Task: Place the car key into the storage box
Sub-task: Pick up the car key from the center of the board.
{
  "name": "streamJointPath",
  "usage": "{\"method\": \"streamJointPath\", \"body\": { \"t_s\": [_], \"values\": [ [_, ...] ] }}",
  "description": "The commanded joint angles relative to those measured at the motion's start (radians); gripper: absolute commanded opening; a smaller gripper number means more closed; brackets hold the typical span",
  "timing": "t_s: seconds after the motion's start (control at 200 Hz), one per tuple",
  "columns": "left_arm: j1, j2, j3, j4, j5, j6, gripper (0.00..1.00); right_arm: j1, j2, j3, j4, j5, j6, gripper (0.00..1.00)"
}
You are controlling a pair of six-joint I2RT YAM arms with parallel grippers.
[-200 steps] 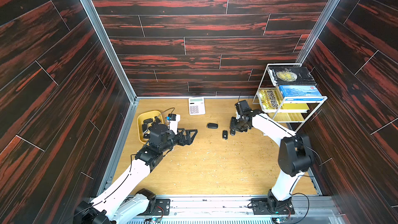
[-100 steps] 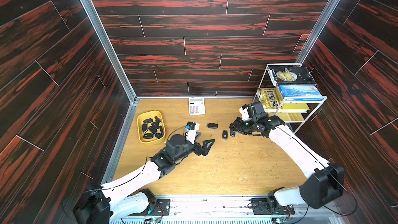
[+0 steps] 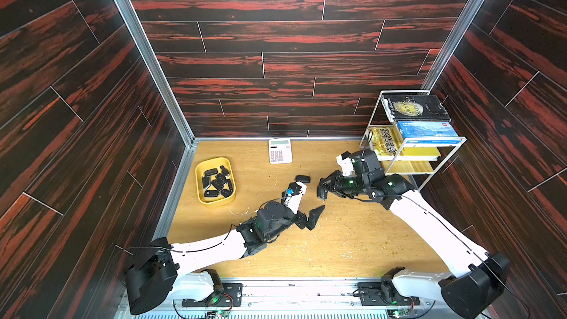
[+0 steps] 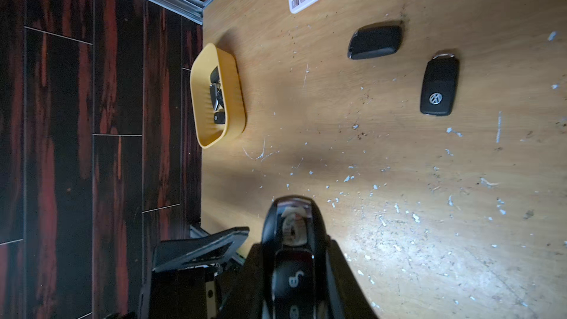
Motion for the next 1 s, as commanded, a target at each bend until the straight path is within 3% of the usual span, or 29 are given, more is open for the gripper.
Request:
{"method": "streamJointPath", "body": {
  "t_s": [0.0, 0.631, 0.992],
  "values": [
    [-0.012, -0.012, 0.036, 0.04, -0.049, 0.035, 0.97, 0.021, -0.02, -0.021, 0.056, -0.023, 0.056, 0.12],
    [-0.045, 0.006, 0.068, -0.004, -0.072, 0.069, 0.69, 0.046, -0.089, -0.065, 0.181, -0.043, 0.141, 0.11],
    [-0.045, 0.015, 0.088, 0.022, -0.082, 0.073, 0.63, 0.047, -0.158, -0.144, 0.261, -0.042, 0.18, 0.11]
  ]
}}
